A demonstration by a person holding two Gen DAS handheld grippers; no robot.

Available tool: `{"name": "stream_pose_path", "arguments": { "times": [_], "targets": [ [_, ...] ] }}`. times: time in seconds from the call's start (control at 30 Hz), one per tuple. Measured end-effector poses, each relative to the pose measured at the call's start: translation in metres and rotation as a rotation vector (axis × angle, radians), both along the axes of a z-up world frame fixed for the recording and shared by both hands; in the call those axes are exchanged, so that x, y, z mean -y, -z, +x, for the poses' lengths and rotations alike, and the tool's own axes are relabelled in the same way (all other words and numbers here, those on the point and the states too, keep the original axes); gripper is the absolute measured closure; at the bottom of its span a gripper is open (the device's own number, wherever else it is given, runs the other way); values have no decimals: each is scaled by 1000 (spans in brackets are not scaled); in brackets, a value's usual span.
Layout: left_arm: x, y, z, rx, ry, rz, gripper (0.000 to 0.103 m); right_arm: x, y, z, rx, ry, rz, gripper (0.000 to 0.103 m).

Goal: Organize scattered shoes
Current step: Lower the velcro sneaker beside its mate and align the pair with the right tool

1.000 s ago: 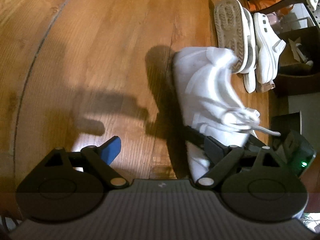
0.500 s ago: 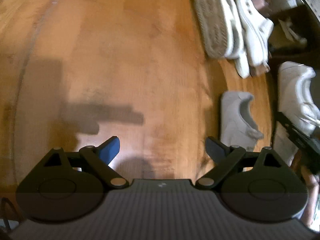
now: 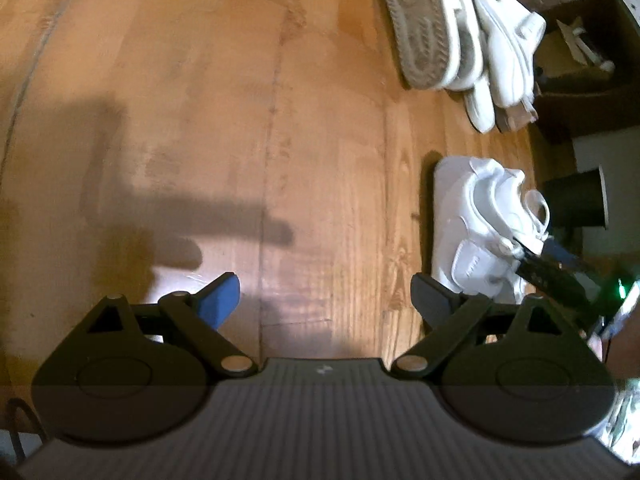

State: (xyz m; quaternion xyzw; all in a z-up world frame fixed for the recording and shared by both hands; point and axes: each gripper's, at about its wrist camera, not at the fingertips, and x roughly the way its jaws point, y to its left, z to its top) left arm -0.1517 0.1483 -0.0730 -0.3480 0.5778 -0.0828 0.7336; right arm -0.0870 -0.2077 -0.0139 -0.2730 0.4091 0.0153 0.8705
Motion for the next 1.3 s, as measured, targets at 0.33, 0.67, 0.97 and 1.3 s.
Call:
{"name": "stream_pose_path", "arguments": {
  "times": [0.33, 0.67, 0.97, 1.3],
  "targets": [
    [12, 0, 1, -7, 37, -13, 10, 53, -23, -9, -132, 190, 425, 2],
    [12, 7, 3, -32, 32, -25, 10, 129, 33, 2, -216, 265, 699, 0],
    [9, 4, 5, -28, 9, 20, 10, 87, 36, 10, -204, 205, 411, 25],
    [16, 6, 8, -41, 43, 29, 10, 91, 33, -19, -206, 173, 460, 17]
  ]
}}
